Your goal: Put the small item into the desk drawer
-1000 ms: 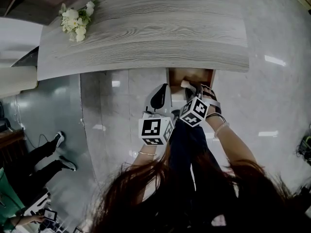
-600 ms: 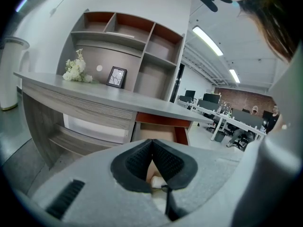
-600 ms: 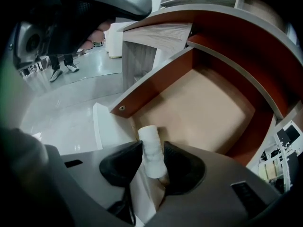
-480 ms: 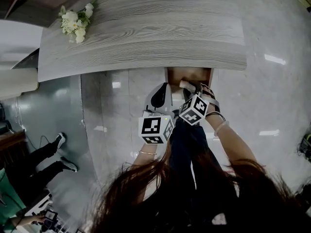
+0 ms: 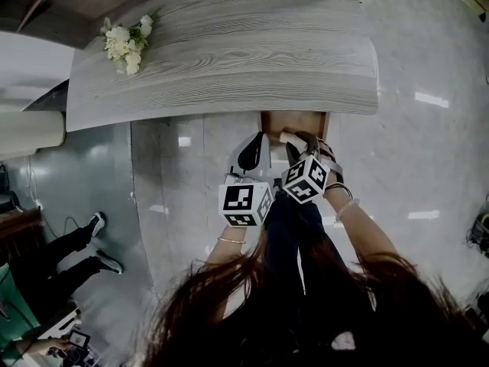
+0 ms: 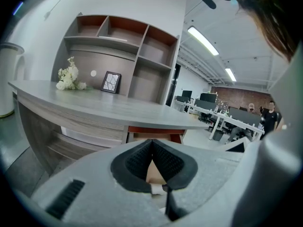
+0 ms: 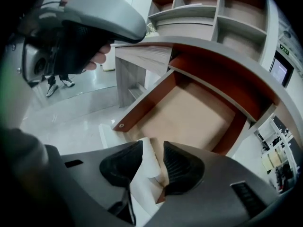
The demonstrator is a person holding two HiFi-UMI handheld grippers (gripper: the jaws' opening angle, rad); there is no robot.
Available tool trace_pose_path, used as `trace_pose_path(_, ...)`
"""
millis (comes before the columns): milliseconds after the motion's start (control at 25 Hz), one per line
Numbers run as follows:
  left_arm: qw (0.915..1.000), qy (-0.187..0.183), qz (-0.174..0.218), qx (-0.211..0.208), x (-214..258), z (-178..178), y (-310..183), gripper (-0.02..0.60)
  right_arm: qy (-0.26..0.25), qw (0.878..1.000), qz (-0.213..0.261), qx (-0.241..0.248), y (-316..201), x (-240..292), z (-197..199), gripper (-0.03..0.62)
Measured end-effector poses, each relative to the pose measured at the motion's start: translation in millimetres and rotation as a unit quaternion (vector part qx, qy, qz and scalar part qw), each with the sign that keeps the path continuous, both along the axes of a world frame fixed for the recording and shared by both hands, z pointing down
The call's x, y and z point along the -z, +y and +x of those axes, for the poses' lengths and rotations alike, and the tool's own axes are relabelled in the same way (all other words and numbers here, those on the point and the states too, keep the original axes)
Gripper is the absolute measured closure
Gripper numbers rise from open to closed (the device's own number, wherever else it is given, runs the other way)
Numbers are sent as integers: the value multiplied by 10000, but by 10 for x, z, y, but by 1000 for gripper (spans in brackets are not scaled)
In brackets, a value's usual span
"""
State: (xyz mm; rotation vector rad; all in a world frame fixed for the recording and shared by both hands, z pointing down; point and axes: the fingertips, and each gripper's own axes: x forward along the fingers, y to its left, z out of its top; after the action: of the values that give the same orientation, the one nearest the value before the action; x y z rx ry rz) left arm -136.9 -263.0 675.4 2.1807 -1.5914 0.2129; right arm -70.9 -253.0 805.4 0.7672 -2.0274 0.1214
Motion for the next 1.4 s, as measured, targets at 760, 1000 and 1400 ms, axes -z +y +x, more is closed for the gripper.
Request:
trace_pose_path(760,9992,-269,266,-111,621,111,22,566,-1002,9922,561,-488,-56,1053,23,523)
trace_pose_path(1000,9988,-296,369,-87,896,180,37,566,-1371,9859,628,-722,-66,1442,116,533)
trace_pose_path(1400,9980,-367,503,-58,1333,309,80,566,-1659,9780,948,-838,-99,2055,295,553)
